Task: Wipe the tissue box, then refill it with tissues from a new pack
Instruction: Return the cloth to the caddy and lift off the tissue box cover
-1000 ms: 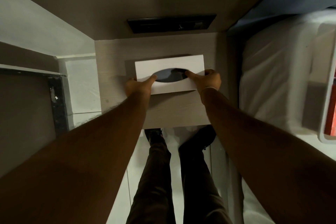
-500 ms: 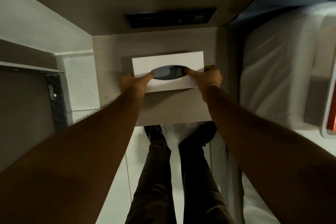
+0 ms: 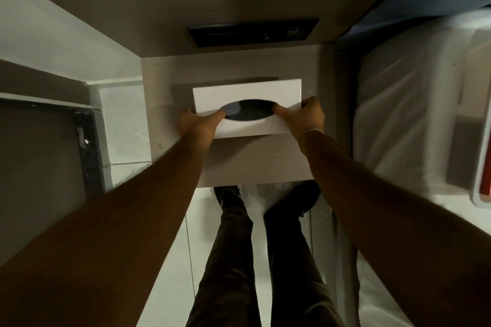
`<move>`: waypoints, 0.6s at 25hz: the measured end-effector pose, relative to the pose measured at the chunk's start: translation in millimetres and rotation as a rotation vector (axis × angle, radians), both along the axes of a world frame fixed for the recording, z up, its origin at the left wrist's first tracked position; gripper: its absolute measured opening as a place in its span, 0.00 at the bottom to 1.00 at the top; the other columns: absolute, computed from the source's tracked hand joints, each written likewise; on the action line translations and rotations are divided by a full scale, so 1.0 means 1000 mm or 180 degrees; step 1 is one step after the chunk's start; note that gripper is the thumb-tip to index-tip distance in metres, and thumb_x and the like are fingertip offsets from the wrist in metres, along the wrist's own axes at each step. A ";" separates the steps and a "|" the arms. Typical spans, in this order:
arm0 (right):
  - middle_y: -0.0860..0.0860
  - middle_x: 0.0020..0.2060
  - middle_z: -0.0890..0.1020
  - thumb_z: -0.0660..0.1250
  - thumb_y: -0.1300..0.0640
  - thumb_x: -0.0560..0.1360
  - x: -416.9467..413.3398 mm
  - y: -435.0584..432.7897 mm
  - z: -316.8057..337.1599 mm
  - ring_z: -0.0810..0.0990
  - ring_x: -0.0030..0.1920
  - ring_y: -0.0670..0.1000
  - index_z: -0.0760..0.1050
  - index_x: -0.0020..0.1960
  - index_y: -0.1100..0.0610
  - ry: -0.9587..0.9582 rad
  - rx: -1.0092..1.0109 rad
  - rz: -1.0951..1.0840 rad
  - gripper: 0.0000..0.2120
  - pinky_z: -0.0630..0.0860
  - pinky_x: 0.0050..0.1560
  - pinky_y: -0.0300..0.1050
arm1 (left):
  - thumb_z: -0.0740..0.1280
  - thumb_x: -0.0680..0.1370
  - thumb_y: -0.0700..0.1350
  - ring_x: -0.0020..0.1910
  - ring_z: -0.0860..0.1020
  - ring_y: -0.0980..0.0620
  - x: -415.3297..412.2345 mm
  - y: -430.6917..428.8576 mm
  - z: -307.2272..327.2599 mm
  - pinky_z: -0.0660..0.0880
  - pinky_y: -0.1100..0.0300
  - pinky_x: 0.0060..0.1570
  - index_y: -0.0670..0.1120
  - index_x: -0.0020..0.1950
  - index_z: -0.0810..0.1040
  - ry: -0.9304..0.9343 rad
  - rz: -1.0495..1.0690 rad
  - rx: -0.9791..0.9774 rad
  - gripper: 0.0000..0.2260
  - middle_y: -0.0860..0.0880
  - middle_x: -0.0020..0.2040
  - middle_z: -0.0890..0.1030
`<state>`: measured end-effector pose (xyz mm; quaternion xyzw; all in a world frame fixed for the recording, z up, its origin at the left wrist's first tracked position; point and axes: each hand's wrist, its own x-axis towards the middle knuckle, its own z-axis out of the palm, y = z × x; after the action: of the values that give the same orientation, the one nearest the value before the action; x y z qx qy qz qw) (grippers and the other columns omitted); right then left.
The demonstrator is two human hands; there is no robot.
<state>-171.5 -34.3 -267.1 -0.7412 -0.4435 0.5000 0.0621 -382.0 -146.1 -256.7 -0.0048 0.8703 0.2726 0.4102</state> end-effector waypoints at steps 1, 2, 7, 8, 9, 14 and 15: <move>0.41 0.47 0.76 0.84 0.40 0.64 0.000 -0.002 0.005 0.77 0.43 0.42 0.71 0.58 0.49 0.0023 0.0012 -0.0009 0.32 0.69 0.32 0.33 | 0.84 0.69 0.51 0.41 0.80 0.59 0.002 -0.003 0.004 0.74 0.70 0.33 0.49 0.56 0.80 0.0026 0.0056 0.0122 0.21 0.57 0.45 0.81; 0.41 0.47 0.76 0.84 0.39 0.63 0.001 -0.006 0.009 0.77 0.43 0.43 0.71 0.57 0.48 0.0041 0.0009 -0.0025 0.32 0.70 0.33 0.33 | 0.84 0.69 0.50 0.40 0.79 0.62 0.004 -0.006 0.009 0.73 0.73 0.30 0.51 0.53 0.79 0.0080 0.0078 0.0243 0.19 0.60 0.44 0.80; 0.43 0.50 0.79 0.83 0.32 0.57 0.031 -0.057 0.028 0.80 0.46 0.43 0.70 0.51 0.43 0.0024 -0.0099 -0.0169 0.32 0.73 0.35 0.36 | 0.83 0.68 0.58 0.44 0.79 0.64 0.033 -0.050 0.031 0.74 0.70 0.38 0.58 0.54 0.76 0.0352 -0.0011 0.0266 0.21 0.62 0.46 0.79; 0.44 0.50 0.79 0.83 0.32 0.56 0.040 -0.074 0.028 0.80 0.46 0.44 0.71 0.51 0.44 -0.0045 -0.0208 -0.0161 0.33 0.74 0.35 0.36 | 0.83 0.68 0.59 0.44 0.78 0.62 0.043 -0.064 0.031 0.73 0.70 0.38 0.57 0.56 0.76 0.0383 -0.0044 0.0125 0.23 0.62 0.46 0.78; 0.45 0.50 0.80 0.83 0.33 0.56 0.048 -0.089 0.026 0.80 0.46 0.44 0.71 0.50 0.44 -0.0111 -0.0326 -0.0155 0.33 0.75 0.36 0.37 | 0.83 0.68 0.60 0.45 0.78 0.60 0.052 -0.079 0.030 0.72 0.71 0.37 0.56 0.58 0.76 0.0409 -0.0092 -0.0015 0.25 0.61 0.47 0.77; 0.47 0.52 0.80 0.85 0.38 0.61 0.065 -0.118 0.004 0.79 0.47 0.46 0.73 0.57 0.49 -0.0217 -0.0710 -0.0032 0.34 0.79 0.44 0.41 | 0.80 0.70 0.64 0.51 0.79 0.50 0.072 -0.123 0.013 0.83 0.51 0.54 0.48 0.67 0.75 0.0307 -0.0216 -0.0611 0.33 0.54 0.54 0.78; 0.47 0.53 0.80 0.84 0.38 0.61 0.063 -0.117 0.000 0.79 0.48 0.47 0.73 0.59 0.50 -0.0239 -0.0684 0.0015 0.35 0.79 0.47 0.44 | 0.80 0.70 0.64 0.51 0.79 0.50 0.072 -0.123 0.010 0.82 0.49 0.55 0.47 0.67 0.75 0.0305 -0.0195 -0.0649 0.34 0.53 0.54 0.78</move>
<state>-108.1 -150.9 -266.6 -0.7608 -0.3911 0.5167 -0.0356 -309.9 -269.2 -246.8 -0.0068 0.9119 0.1699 0.3736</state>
